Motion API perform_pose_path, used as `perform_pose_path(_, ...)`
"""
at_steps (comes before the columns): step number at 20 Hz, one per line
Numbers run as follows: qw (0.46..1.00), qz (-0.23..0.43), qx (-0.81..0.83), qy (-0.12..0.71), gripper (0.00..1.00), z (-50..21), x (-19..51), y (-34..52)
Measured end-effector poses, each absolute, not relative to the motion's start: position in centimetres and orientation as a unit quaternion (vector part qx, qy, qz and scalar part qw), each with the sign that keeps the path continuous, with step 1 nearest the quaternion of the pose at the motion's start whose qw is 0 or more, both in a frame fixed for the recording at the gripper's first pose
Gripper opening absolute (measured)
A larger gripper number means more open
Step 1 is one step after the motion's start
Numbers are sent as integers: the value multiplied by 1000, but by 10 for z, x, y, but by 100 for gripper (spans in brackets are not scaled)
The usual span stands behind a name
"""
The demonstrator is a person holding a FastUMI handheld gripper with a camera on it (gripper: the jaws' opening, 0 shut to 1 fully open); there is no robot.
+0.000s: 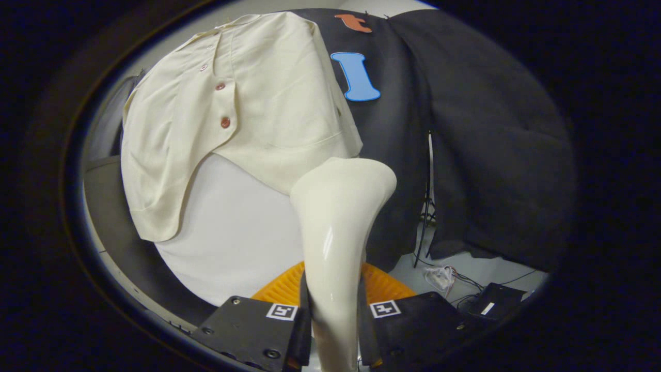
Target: Iron the clothes twice with a garment steamer, once on the left side and once on the right side.
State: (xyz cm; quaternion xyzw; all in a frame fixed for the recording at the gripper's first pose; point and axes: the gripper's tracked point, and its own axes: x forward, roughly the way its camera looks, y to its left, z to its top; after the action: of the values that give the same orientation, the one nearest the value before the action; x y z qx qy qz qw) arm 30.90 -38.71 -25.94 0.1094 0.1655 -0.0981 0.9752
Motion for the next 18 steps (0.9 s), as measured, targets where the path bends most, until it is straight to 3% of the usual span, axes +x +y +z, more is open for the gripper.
perform_pose_path(18,993,-78,69,62,37,-80,214,-233)
